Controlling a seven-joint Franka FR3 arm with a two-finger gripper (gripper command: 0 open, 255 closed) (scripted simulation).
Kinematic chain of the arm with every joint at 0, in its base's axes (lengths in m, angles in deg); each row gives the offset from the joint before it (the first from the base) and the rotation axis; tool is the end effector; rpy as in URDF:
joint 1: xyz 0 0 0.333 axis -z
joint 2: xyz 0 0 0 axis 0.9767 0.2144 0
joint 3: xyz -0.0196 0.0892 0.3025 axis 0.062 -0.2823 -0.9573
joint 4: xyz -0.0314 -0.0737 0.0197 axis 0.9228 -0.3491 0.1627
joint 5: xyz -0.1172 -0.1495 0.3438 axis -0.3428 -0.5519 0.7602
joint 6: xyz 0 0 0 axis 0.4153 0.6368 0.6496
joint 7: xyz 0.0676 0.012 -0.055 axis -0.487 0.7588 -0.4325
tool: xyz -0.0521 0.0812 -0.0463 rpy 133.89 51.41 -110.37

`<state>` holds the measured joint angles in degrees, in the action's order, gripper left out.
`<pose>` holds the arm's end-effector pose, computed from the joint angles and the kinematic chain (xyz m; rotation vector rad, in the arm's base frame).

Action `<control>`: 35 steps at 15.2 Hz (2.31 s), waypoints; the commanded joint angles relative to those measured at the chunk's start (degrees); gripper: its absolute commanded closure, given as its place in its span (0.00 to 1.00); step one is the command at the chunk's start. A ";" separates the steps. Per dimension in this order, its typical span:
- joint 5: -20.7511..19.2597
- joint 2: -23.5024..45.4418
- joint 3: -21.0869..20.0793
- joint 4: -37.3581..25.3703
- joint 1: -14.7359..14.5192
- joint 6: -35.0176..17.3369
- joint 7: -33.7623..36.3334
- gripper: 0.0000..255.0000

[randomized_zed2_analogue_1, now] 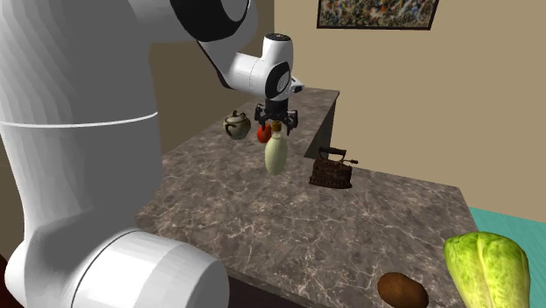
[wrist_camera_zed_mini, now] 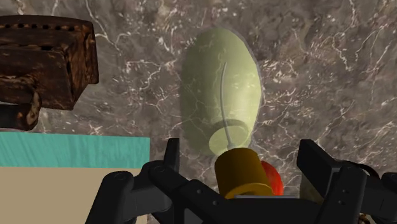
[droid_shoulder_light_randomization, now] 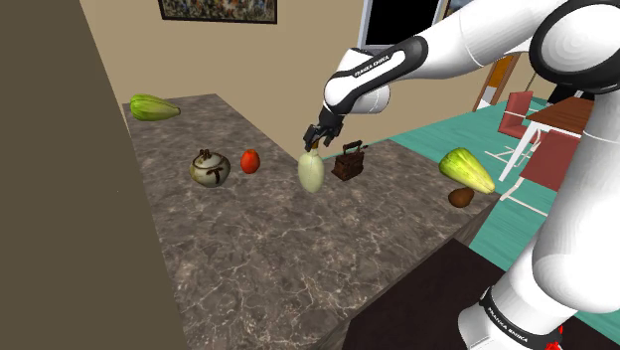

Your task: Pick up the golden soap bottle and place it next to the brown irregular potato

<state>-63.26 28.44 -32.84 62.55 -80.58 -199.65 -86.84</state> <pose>0.6141 0.0149 0.3796 -2.9971 -0.1093 -0.4710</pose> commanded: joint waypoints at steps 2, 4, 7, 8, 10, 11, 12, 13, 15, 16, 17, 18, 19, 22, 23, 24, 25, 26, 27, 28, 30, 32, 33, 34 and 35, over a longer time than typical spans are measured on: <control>0.25 1.32 -0.12 -0.25 -0.02 -1.11 -0.19 0.00; 0.25 1.32 -0.12 -0.25 -0.02 -1.11 -0.19 0.00; 0.25 1.32 -0.12 -0.25 -0.02 -1.11 -0.19 0.00; 0.25 1.32 -0.12 -0.25 -0.02 -1.11 -0.19 0.00; 0.25 1.32 -0.12 -0.25 -0.02 -1.11 -0.19 1.00; 0.25 1.32 -0.12 -0.25 -0.02 -1.11 -0.19 1.00; 0.25 1.33 -0.12 -0.26 -0.02 -1.11 -0.19 1.00; 0.25 1.33 -0.12 -0.26 -0.02 -1.11 -0.19 1.00; 0.25 1.34 -0.12 -0.27 -0.02 -1.11 -0.19 1.00; 0.25 1.33 -0.12 -0.26 -0.02 -1.11 -0.18 1.00; 0.25 1.34 -0.12 -0.27 -0.02 -1.10 -0.18 1.00; 0.25 1.32 -0.12 -0.25 -0.02 -1.11 -0.19 1.00; 0.08 0.90 -0.06 -0.51 -0.05 -0.44 0.00 1.00; -0.41 -0.27 0.10 -1.38 -0.11 1.59 0.53 1.00; -0.57 -0.65 0.15 -1.69 -0.13 2.27 0.71 1.00; -0.73 -1.01 0.20 -2.02 -0.14 2.95 0.87 1.00; -0.87 -1.37 0.24 -2.35 -0.16 3.63 1.04 1.00; -1.02 -1.71 0.28 -2.71 -0.17 4.32 1.20 1.00; -1.16 -2.04 0.32 -3.07 -0.17 5.01 1.36 1.00; -1.30 -2.37 0.35 -3.45 -0.18 5.70 1.51 1.00; -1.56 -2.98 0.42 -4.24 -0.19 7.09 1.82 1.00; -1.81 -3.55 0.47 -5.08 -0.20 8.49 2.10 1.00; -1.93 -3.82 0.50 -5.52 -0.20 9.20 2.25 1.00; -2.04 -4.08 0.52 -5.98 -0.20 9.90 2.38 1.00; -2.15 -4.32 0.55 -6.44 -0.20 10.61 2.52 1.00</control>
<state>-65.21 24.36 -32.27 56.60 -80.68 -189.72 -84.67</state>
